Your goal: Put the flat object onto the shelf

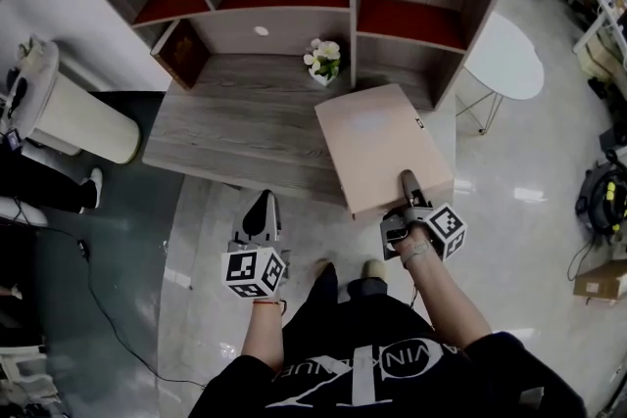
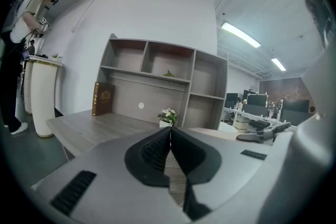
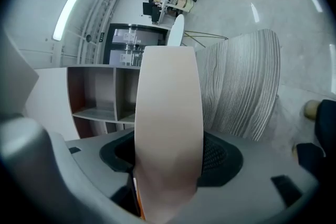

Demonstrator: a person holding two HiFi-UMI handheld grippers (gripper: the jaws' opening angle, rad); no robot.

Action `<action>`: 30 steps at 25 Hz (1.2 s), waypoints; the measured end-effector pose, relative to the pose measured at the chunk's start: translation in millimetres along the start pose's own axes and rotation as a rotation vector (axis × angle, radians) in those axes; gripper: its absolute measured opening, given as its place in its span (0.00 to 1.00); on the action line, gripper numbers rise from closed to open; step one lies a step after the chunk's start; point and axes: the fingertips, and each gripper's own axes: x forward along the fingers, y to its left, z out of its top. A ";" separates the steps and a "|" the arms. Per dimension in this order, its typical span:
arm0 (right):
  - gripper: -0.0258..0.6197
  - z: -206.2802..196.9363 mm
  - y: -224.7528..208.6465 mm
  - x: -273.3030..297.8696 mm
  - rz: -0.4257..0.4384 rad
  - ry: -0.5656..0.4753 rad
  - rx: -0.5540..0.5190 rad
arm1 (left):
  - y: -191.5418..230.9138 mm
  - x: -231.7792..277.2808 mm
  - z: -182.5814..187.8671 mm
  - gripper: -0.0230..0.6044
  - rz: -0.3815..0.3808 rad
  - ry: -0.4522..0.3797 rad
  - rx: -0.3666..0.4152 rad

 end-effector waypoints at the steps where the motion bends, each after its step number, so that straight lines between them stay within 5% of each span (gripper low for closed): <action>1: 0.52 -0.1 -1.6 1.4 -0.009 0.004 0.001 | 1.1 -1.7 -0.7 0.04 0.002 0.000 -0.001; 15: 0.60 -21.9 -58.0 2.7 -0.350 0.185 0.056 | 15.1 -24.9 -14.6 0.05 0.039 0.019 -0.036; 30: 0.51 -24.7 -57.5 -15.8 -0.335 0.187 0.067 | 8.7 -15.8 -23.8 0.04 -0.010 0.033 -0.056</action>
